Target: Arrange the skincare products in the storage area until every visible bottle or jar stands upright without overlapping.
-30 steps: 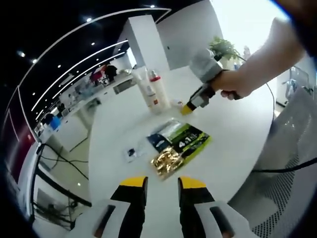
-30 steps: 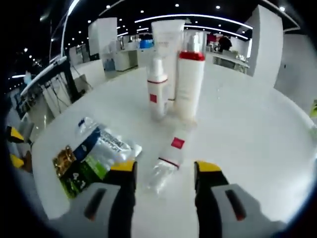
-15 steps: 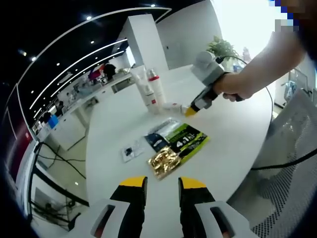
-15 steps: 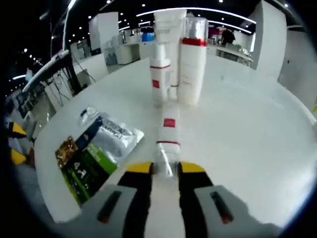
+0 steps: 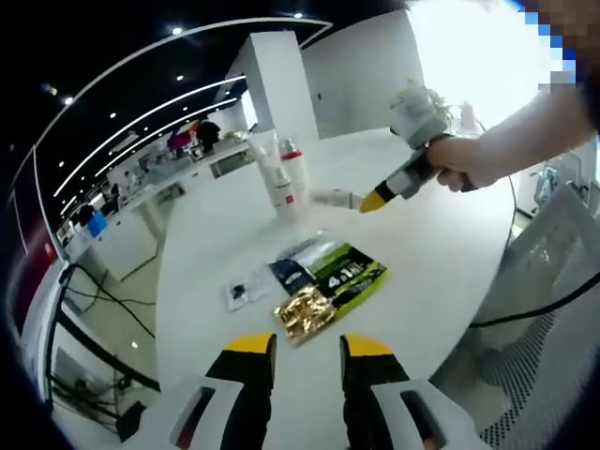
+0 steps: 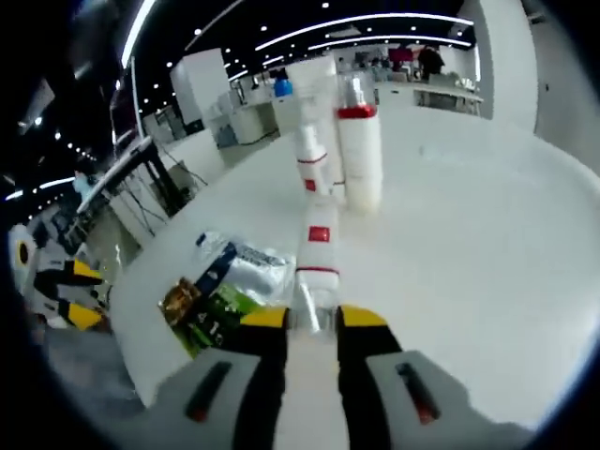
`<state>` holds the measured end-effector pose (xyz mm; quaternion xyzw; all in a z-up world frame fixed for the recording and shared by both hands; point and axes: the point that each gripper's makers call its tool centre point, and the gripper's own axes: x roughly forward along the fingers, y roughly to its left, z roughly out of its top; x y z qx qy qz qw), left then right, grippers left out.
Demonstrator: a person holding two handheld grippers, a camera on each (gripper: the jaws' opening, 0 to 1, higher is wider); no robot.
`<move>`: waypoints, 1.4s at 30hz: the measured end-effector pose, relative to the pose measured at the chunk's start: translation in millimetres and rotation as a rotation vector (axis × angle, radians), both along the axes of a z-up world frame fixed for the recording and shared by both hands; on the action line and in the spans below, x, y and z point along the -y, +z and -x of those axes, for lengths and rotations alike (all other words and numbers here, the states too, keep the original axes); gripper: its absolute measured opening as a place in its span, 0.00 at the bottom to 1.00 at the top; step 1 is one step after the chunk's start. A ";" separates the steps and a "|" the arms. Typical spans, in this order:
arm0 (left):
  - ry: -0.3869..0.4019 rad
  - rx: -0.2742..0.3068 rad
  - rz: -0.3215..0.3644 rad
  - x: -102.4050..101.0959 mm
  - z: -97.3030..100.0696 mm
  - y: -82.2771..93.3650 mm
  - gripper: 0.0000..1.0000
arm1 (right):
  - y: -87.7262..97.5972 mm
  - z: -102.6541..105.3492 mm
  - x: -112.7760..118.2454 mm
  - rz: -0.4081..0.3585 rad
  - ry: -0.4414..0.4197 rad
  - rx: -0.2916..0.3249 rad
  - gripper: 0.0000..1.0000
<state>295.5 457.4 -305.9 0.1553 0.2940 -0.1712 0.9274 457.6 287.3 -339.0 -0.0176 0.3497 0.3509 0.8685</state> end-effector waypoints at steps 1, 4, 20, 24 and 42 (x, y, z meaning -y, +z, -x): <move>-0.004 -0.002 0.001 0.7 0.2 -0.2 0.30 | 2.2 1.8 0.4 -0.008 -0.002 0.001 0.19; -0.036 -0.020 0.050 9.6 -1.7 6.2 0.31 | 35.1 26.1 -0.6 -0.129 0.025 -0.001 0.19; -0.176 0.034 0.564 95.8 -37.4 87.3 0.47 | 119.3 84.7 -18.6 -0.277 0.278 0.092 0.19; -0.079 -0.036 0.786 93.2 -43.5 90.8 0.44 | 124.3 98.4 -20.0 -0.241 0.375 0.140 0.19; -0.018 -0.267 1.251 99.7 -41.4 103.3 0.28 | 117.8 148.5 -24.7 0.001 0.793 0.355 0.19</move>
